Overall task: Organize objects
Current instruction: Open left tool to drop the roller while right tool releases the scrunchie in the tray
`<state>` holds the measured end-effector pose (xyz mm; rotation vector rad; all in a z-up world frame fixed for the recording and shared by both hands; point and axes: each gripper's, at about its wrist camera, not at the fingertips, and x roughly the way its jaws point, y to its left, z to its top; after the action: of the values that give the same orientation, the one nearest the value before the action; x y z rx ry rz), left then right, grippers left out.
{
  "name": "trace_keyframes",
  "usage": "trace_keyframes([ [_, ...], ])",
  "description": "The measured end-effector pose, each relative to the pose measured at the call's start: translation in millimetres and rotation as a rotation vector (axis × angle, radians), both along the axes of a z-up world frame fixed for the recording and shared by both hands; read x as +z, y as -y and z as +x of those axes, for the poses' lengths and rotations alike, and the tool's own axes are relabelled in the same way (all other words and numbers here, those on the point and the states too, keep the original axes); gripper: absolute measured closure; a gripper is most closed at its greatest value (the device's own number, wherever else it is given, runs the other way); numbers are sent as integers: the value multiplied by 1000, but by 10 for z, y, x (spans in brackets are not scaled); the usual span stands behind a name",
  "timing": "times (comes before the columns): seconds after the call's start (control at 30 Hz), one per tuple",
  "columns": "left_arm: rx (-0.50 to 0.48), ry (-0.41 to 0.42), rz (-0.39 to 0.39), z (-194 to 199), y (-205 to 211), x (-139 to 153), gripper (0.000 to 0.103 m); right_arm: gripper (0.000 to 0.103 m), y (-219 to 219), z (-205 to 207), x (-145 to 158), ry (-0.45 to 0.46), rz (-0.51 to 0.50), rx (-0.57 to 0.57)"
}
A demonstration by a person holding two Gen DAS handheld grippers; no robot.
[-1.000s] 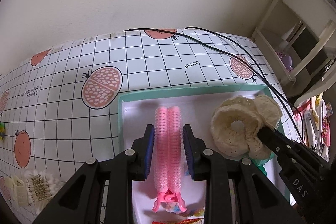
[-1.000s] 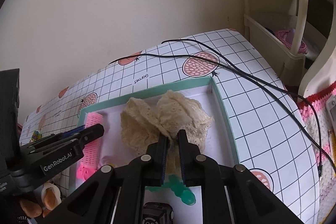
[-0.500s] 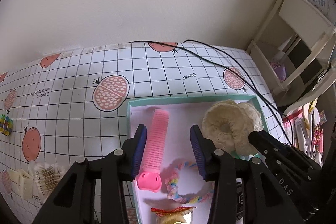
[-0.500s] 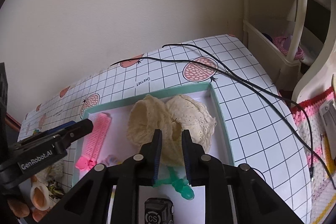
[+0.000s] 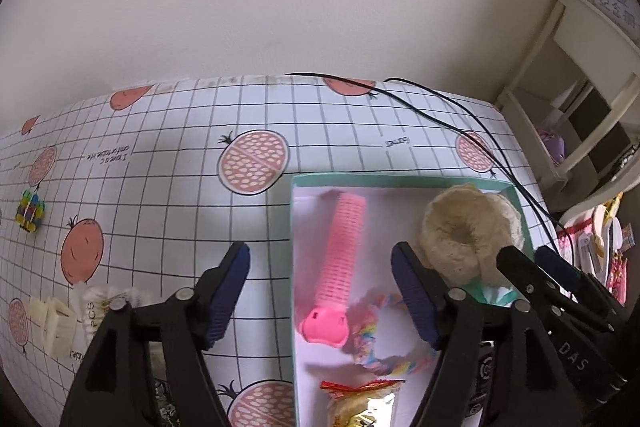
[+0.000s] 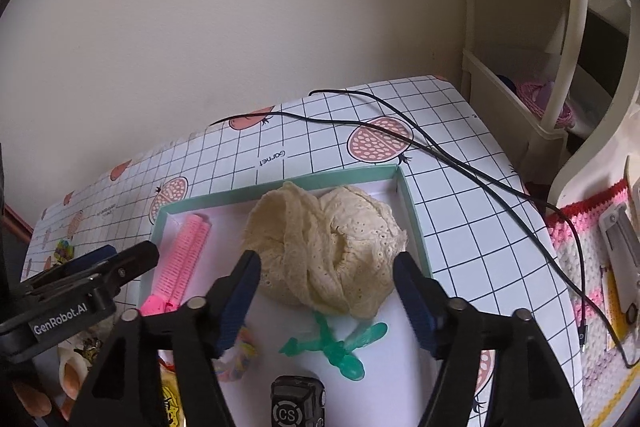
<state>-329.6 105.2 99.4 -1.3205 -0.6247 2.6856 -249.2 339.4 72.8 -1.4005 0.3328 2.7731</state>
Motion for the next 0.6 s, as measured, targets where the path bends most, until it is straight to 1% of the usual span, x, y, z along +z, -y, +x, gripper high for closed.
trace_keyframes([
  [0.03,5,-2,-2,1,14,-11,19,25,2,0,-4,0,2,2],
  [0.1,17,-1,-4,3,39,-30,19,21,8,-2,-10,0,8,1],
  [0.13,22,-2,-9,7,47,-36,19,17,10,-1,-11,-1,10,0],
  [0.2,34,-4,-15,16,71,-45,17,15,12,-1,-6,-4,11,1],
  [0.23,37,-6,-18,20,77,-50,15,15,14,-2,-5,-4,13,2],
  [0.27,43,-9,-20,26,89,-53,11,13,19,-1,-3,-5,17,4],
  [0.3,48,-13,-22,31,100,-53,9,12,22,-4,-2,-6,19,4],
  [0.37,57,-19,-28,41,119,-56,9,6,33,-5,0,-6,22,6],
  [0.53,78,-20,-46,50,148,-77,9,0,58,-7,3,-8,39,12],
  [0.6,82,-15,-47,52,157,-96,9,0,63,-7,4,-9,46,9],
])
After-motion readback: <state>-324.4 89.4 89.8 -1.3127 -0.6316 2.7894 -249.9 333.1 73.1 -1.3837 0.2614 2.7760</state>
